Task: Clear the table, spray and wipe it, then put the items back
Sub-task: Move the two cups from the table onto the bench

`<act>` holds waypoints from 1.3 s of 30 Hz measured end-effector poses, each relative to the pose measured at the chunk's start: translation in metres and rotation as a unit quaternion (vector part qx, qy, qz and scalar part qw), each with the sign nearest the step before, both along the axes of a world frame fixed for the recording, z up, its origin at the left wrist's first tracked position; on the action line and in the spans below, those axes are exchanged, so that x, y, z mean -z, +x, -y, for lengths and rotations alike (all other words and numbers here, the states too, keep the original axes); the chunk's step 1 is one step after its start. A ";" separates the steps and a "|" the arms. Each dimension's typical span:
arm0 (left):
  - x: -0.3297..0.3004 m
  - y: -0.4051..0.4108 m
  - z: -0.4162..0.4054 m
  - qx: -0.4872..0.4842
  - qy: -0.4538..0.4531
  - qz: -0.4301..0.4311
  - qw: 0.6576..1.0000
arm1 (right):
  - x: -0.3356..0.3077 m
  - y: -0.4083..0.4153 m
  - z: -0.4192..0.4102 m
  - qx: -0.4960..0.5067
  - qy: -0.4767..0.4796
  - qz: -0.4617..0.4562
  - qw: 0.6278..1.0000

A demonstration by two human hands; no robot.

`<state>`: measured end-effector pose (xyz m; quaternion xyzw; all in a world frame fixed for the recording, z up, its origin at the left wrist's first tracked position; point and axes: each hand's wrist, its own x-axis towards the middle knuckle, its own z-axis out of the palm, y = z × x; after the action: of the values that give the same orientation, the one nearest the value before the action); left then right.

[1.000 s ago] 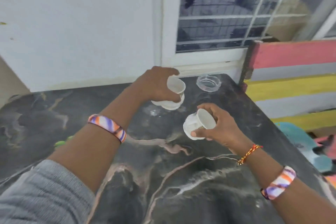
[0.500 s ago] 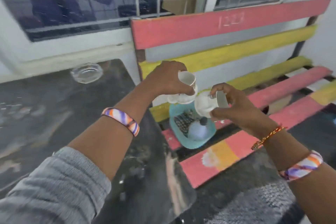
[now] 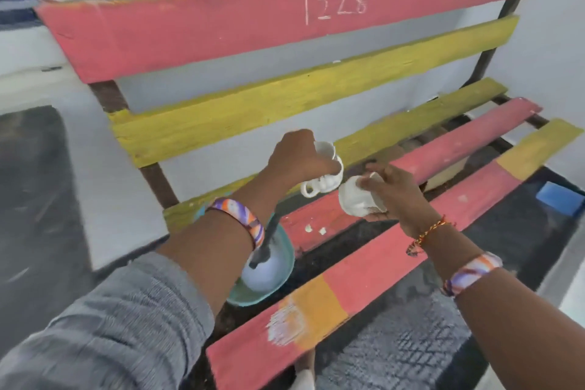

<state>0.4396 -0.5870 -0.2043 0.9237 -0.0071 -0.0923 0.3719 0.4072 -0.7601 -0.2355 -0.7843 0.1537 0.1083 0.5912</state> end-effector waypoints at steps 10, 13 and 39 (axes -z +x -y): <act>0.131 0.086 0.090 -0.163 -0.031 -0.195 0.967 | 0.115 0.126 0.066 -0.209 -0.347 -0.029 0.914; 0.157 0.093 0.098 -0.199 0.004 -0.225 0.954 | 0.140 0.140 0.069 -0.239 -0.339 -0.039 0.909; 0.150 0.047 0.127 -0.200 0.077 -0.130 0.968 | 0.153 0.114 0.082 -0.272 -0.352 0.106 0.889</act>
<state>0.4867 -0.7143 -0.3538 0.9122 0.2328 -0.1357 0.3087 0.5216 -0.8421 -0.3886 -0.9589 -0.1010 0.1198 0.2365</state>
